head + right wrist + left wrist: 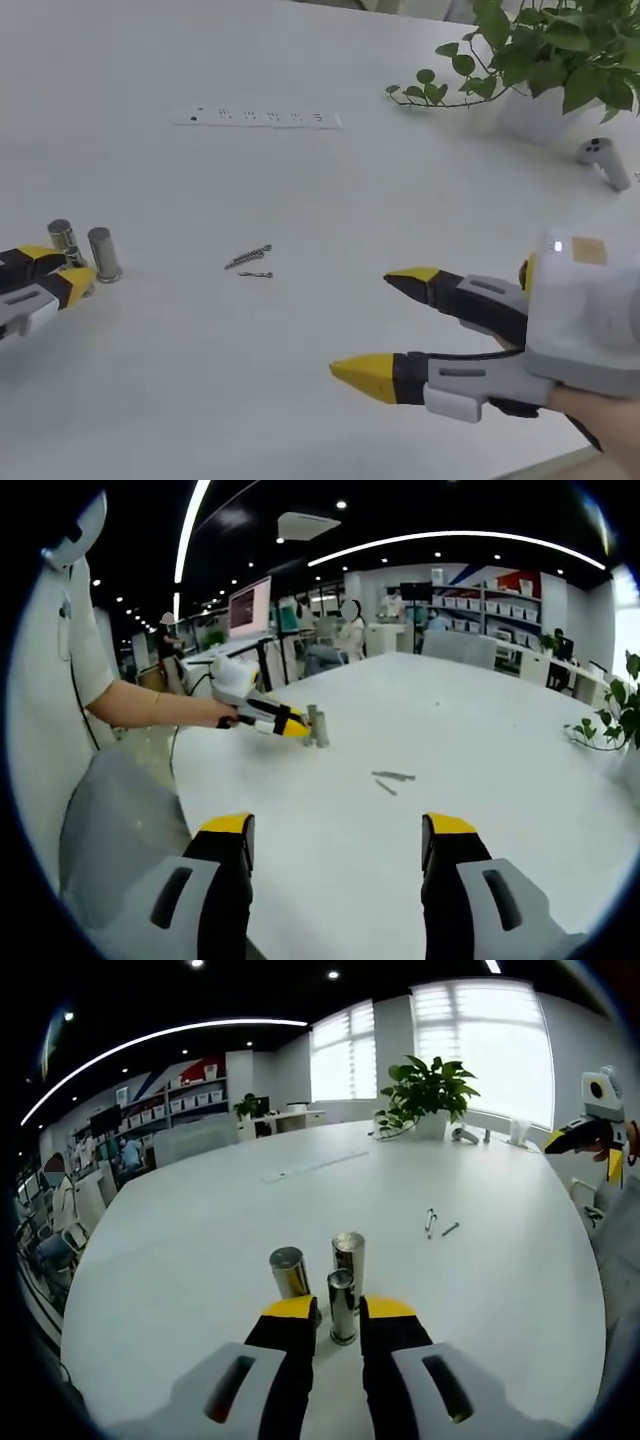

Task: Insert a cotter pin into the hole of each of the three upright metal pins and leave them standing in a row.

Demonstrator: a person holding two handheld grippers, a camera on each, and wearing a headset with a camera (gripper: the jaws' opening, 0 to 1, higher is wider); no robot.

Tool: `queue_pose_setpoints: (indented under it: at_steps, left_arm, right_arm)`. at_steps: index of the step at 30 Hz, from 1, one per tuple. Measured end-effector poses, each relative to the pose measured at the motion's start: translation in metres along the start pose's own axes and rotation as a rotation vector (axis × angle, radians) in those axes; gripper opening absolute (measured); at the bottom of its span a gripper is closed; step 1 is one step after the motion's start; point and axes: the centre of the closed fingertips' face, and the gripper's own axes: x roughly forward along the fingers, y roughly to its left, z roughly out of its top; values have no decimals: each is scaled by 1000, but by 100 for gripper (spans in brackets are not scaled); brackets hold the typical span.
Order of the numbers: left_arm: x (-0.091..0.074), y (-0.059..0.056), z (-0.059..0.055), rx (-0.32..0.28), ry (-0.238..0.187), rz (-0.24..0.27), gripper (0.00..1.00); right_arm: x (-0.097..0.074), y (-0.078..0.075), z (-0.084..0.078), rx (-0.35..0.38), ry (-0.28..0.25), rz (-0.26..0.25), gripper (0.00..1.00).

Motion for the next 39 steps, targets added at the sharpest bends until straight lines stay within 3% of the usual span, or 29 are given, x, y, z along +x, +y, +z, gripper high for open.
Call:
queue_pose_setpoints:
  at_steps: [12, 31, 39]
  left_arm:
    - [3, -4, -2, 13, 5, -21, 8]
    - [-1, -2, -2, -41, 11, 27, 7]
    - [-11, -10, -6, -58, 20, 46, 7]
  right_arm:
    - [5, 1, -1, 5, 4, -1, 68]
    - [7, 3, 2, 30, -20, 8, 67]
    - [7, 6, 3, 23, -25, 20, 67]
